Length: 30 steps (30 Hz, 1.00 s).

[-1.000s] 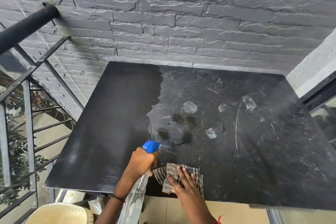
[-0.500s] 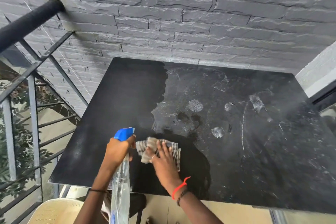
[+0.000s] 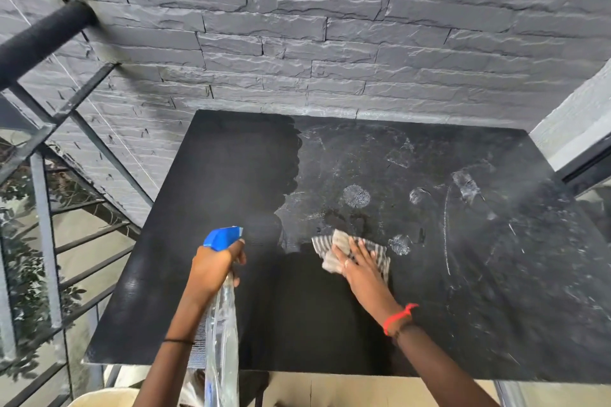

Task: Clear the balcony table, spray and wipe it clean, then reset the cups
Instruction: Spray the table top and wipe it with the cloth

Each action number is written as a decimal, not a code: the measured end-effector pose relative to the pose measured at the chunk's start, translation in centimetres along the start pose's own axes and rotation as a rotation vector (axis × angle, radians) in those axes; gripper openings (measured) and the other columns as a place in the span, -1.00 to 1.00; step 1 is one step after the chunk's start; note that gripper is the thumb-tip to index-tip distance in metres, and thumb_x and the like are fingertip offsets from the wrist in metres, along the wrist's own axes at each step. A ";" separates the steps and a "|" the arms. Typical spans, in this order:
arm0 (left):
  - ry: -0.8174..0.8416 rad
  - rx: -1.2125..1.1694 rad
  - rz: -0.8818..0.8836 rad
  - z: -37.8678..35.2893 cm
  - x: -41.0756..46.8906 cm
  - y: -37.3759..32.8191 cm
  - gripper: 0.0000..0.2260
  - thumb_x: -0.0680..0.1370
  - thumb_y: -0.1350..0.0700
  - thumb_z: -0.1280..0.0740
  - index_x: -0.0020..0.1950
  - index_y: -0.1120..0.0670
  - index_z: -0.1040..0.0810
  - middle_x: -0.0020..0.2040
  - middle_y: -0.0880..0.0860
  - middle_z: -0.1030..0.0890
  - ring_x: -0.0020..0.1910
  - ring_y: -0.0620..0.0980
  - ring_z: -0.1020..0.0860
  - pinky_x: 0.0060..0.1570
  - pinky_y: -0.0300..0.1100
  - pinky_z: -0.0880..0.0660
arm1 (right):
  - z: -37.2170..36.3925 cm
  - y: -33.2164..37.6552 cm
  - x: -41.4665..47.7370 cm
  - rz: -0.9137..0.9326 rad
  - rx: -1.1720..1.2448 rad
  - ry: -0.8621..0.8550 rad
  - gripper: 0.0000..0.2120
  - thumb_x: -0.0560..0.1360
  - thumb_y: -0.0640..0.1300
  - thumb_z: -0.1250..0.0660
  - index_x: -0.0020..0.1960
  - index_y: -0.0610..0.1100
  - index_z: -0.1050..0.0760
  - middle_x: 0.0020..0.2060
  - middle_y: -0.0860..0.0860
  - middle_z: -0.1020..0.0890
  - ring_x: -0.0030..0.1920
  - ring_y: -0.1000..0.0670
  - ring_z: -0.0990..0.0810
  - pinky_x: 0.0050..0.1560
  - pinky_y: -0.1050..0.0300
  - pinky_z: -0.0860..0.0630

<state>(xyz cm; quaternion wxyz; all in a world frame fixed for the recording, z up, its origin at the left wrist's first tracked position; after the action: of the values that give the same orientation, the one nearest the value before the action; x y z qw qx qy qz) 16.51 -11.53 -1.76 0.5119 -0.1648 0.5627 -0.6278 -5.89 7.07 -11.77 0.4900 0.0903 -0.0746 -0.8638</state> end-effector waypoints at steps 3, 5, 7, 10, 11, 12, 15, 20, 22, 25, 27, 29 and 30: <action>-0.006 -0.002 0.000 0.6 0.3 0.0 -0.73 0.46 0.10 -0.32 -0.46 0.01 -0.52 -0.37 0.22 -0.53 -0.59 0.10 -0.45 -0.38 -0.16 -0.40 | 0.2 4.2 4.2 -0.029 0.028 0.088 -0.45 0.60 -0.22 -0.09 0.52 0.07 -0.06 0.53 -0.15 0.02 0.53 -0.16 0.09 0.49 -0.04 0.18; -0.021 -0.013 0.004 0.9 0.6 0.0 -0.80 0.41 0.07 -0.33 -0.42 0.04 -0.53 -0.37 0.22 -0.54 -0.60 0.10 -0.44 -0.37 -0.14 -0.40 | -0.7 8.0 5.0 0.062 0.023 0.125 -0.43 0.53 -0.27 -0.12 0.50 0.04 -0.16 0.51 -0.21 -0.05 0.52 -0.24 0.01 0.48 -0.14 0.10; -0.032 -0.033 0.010 1.2 1.0 0.0 -0.85 0.35 0.04 -0.34 -0.39 0.06 -0.54 -0.37 0.25 -0.55 -0.59 0.11 -0.44 -0.34 -0.09 -0.41 | -2.2 11.5 3.8 0.213 -0.023 0.121 -0.43 0.42 -0.25 -0.28 0.41 0.03 -0.35 0.44 -0.25 -0.26 0.44 -0.30 -0.24 0.41 -0.23 -0.11; -0.039 -0.042 -0.004 1.4 1.5 -0.3 -0.83 0.39 0.07 -0.35 -0.40 0.06 -0.54 -0.38 0.19 -0.56 -0.58 0.10 -0.43 -0.35 -0.09 -0.40 | -4.1 13.7 -0.5 0.333 -0.030 0.088 -0.36 0.29 -0.02 -0.51 0.33 0.14 -0.39 0.32 -0.15 -0.49 0.30 -0.17 -0.48 0.31 -0.11 -0.34; -0.039 -0.051 -0.006 1.4 1.7 -0.5 -0.82 0.44 0.12 -0.35 -0.37 0.08 -0.53 -0.37 0.19 -0.56 -0.59 0.09 -0.42 -0.36 -0.11 -0.40 | -4.5 13.6 -2.1 0.365 -0.043 0.119 -0.33 0.29 0.05 -0.50 0.34 0.17 -0.35 0.33 -0.11 -0.48 0.32 -0.12 -0.47 0.36 -0.08 -0.30; -0.038 -0.055 -0.007 1.4 2.0 -0.5 -0.82 0.48 0.17 -0.34 -0.34 0.12 -0.51 -0.36 0.21 -0.55 -0.60 0.09 -0.42 -0.38 -0.13 -0.39 | -5.1 12.8 -3.6 0.367 -0.056 0.166 -0.35 0.30 0.09 -0.47 0.34 0.19 -0.32 0.35 -0.08 -0.46 0.34 -0.09 -0.45 0.39 -0.08 -0.26; -0.043 -0.057 -0.009 1.5 2.7 -0.8 -0.82 0.48 0.18 -0.33 -0.33 0.13 -0.50 -0.35 0.24 -0.53 -0.61 0.08 -0.42 -0.41 -0.16 -0.38 | -5.6 7.5 -5.9 0.258 -0.064 0.213 -0.47 0.35 0.08 -0.21 0.33 0.22 -0.30 0.37 -0.04 -0.43 0.35 -0.05 -0.41 0.39 -0.02 -0.08; -0.034 -0.067 -0.017 1.8 3.5 -1.3 -0.81 0.47 0.16 -0.33 -0.36 0.11 -0.50 -0.36 0.31 -0.53 -0.60 0.09 -0.42 -0.40 -0.16 -0.38 | -1.5 -2.5 -1.8 0.035 0.042 0.072 -0.35 0.52 -0.13 -0.16 0.48 0.20 0.05 0.48 -0.13 -0.20 0.48 -0.17 -0.06 0.45 0.08 0.14; -0.033 -0.062 -0.020 1.8 3.8 -1.2 -0.81 0.51 0.18 -0.32 -0.32 0.15 -0.50 -0.35 0.29 -0.53 -0.60 0.07 -0.42 -0.41 -0.17 -0.38 | 0.4 -3.9 2.0 -0.014 0.044 0.044 -0.41 0.58 -0.23 -0.15 0.49 0.07 0.04 0.50 -0.12 0.00 0.52 -0.20 0.03 0.43 0.12 0.21; -0.044 -0.062 -0.008 1.9 4.3 -0.8 -0.81 0.51 0.18 -0.32 -0.31 0.19 -0.51 -0.33 0.28 -0.54 -0.61 0.07 -0.42 -0.41 -0.17 -0.39 | 1.6 -2.0 7.8 -0.031 0.040 0.011 -0.48 0.63 -0.22 -0.06 0.53 0.00 0.01 0.52 -0.19 0.03 0.53 -0.18 0.09 0.37 0.19 0.31; -0.058 -0.055 0.007 1.9 4.7 -0.8 -0.81 0.50 0.17 -0.33 -0.30 0.20 -0.51 -0.32 0.30 -0.55 -0.60 0.07 -0.43 -0.41 -0.17 -0.39 | 1.5 1.2 10.2 0.014 0.024 0.058 -0.47 0.61 -0.24 -0.07 0.53 -0.02 -0.04 0.52 -0.23 0.02 0.52 -0.21 0.09 0.43 0.13 0.28; -0.065 -0.051 0.009 1.9 5.1 -1.0 -0.81 0.50 0.17 -0.33 -0.29 0.20 -0.52 -0.32 0.29 -0.55 -0.60 0.06 -0.44 -0.42 -0.18 -0.39 | 0.8 4.8 10.8 0.093 -0.014 0.075 -0.42 0.53 -0.29 -0.20 0.50 -0.04 -0.17 0.50 -0.26 -0.08 0.50 -0.27 -0.03 0.47 0.02 0.15; -0.070 -0.053 0.007 1.9 5.4 -1.2 -0.81 0.51 0.17 -0.33 -0.29 0.20 -0.52 -0.33 0.29 -0.55 -0.59 0.06 -0.44 -0.43 -0.17 -0.40 | 0.0 6.3 10.6 0.147 -0.018 0.058 -0.38 0.45 -0.29 -0.33 0.46 -0.03 -0.28 0.46 -0.28 -0.21 0.46 -0.31 -0.18 0.45 -0.06 0.00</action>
<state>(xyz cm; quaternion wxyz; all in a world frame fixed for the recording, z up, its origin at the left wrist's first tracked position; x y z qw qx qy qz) 15.17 -17.20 -2.13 0.5287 -0.1981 0.5615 -0.6049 -5.95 -5.27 -11.23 0.5548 0.1053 -0.0589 -0.8232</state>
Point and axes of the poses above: each hand's wrist, its own x-axis towards the middle knuckle, its own z-axis out of the back of the hand, y = z × x, the point moved 5 cm from there along x, towards the middle knuckle
